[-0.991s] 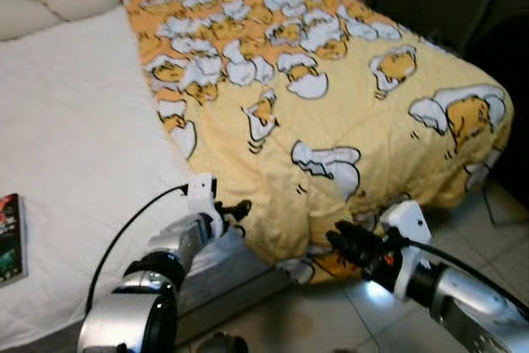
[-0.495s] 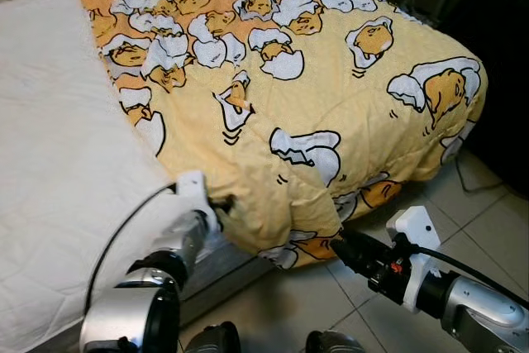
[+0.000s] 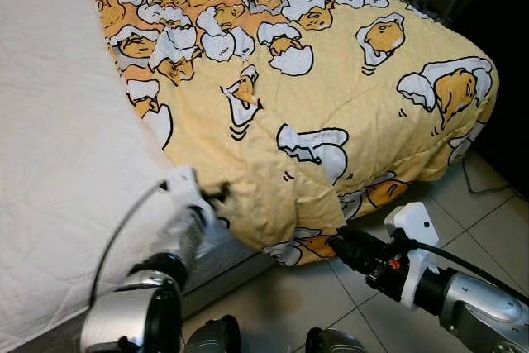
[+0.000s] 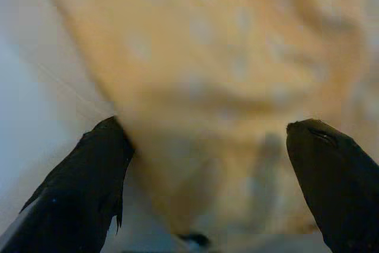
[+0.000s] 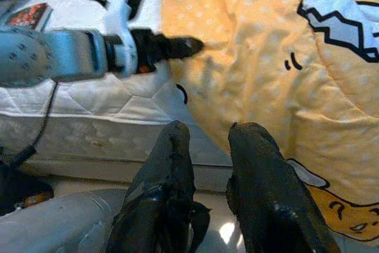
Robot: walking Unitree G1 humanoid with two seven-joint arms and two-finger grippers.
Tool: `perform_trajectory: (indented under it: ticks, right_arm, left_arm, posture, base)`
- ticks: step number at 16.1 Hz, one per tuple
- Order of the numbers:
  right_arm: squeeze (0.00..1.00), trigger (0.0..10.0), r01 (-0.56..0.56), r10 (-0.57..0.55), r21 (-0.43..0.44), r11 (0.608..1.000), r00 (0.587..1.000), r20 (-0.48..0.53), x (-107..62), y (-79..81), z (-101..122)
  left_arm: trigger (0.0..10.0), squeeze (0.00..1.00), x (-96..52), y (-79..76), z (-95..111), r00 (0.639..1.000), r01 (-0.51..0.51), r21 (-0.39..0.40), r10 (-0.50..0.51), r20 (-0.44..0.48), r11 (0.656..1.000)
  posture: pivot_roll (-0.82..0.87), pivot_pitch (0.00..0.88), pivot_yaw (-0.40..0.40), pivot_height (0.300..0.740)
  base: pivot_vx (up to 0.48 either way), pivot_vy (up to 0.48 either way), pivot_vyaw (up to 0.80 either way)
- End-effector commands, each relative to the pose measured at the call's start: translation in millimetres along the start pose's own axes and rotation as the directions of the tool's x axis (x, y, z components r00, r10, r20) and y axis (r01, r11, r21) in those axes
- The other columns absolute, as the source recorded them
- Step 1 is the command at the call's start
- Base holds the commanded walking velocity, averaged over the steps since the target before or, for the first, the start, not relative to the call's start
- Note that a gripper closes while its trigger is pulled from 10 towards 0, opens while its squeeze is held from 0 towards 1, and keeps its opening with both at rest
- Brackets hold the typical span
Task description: Clean up the room
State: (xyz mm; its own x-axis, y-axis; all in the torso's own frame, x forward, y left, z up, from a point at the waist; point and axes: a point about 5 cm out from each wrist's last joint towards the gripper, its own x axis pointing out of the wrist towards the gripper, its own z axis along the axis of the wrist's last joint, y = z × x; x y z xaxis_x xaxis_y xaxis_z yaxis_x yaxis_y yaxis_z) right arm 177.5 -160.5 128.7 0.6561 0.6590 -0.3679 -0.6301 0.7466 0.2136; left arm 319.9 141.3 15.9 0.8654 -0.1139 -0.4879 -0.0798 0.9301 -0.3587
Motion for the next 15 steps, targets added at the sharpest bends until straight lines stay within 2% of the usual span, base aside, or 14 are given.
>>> perform_trajectory:
  ticks: [1, 3, 4, 6, 7, 8, 9, 15]
  right_arm:
    - [0.00, 10.0, -0.004, 0.004, 0.001, 1.000, 1.000, -0.008, -5.1, 2.4, 1.1]
    - [0.00, 10.0, -0.015, 0.016, 0.007, 1.000, 1.000, -0.012, -8.5, 6.4, 0.1]
    - [0.00, 10.0, -0.019, 0.019, 0.013, 1.000, 1.000, -0.011, -10.4, 7.4, -0.1]
    - [0.00, 10.0, -0.021, 0.021, 0.016, 1.000, 1.000, -0.011, -12.0, 7.6, -0.3]
    - [0.00, 10.0, -0.021, 0.021, 0.017, 1.000, 1.000, -0.011, -12.4, 6.7, -0.1]
    - [0.00, 10.0, -0.022, 0.022, 0.017, 1.000, 1.000, -0.011, -12.7, 6.1, 0.2]
    - [0.00, 10.0, -0.024, 0.024, 0.017, 1.000, 1.000, -0.011, -12.3, 6.2, 0.3]
    - [0.00, 10.0, -0.075, 0.075, 0.018, 0.997, 0.997, -0.013, -11.1, 9.5, 1.4]
  left_arm:
    - [10.0, 0.00, -1.1, 0.7, -9.9, 0.999, -0.006, -0.028, 0.005, -0.053, 1.000]
    - [10.0, 0.00, -3.3, 8.6, -17.1, 0.994, -0.072, -0.044, 0.068, -0.084, 0.996]
    - [10.0, 0.00, -3.4, 8.7, -17.0, 0.995, -0.069, -0.109, 0.060, -0.079, 0.992]
    - [10.0, 0.00, -3.1, 8.1, -15.5, 0.997, -0.054, -0.164, 0.043, -0.068, 0.985]
    - [9.5, 0.00, -2.8, 6.0, -14.8, 0.998, -0.020, -0.174, 0.009, -0.063, 0.985]
    - [3.4, 0.00, -3.0, 4.2, -16.1, 0.998, 0.007, -0.162, -0.018, -0.068, 0.987]
    - [0.0, 0.00, -3.5, 3.3, -18.9, 0.996, 0.021, -0.138, -0.032, -0.078, 0.990]
    - [0.0, 0.00, -3.8, 2.9, -19.5, 0.996, 0.038, -0.156, -0.050, -0.075, 0.987]
  posture:
    - [-0.25, 0.174, 0.054, 0.740]
    - [-0.26, 0.170, 0.060, 0.740]
    - [-0.26, 0.166, 0.062, 0.740]
    - [-0.26, 0.166, 0.062, 0.740]
    - [-0.26, 0.168, 0.062, 0.740]
    - [-0.26, 0.164, 0.061, 0.740]
    - [-0.26, 0.164, 0.058, 0.740]
    - [-0.26, 0.158, 0.052, 0.740]
  base:
    - [0.000, 0.000, 0.00]
    - [0.000, 0.000, 0.00]
    - [0.000, 0.000, 0.00]
    - [0.000, 0.000, 0.00]
    - [0.000, 0.000, 0.00]
    - [0.000, 0.000, 0.00]
    - [0.000, 0.000, 0.00]
    - [0.000, 0.000, 0.00]
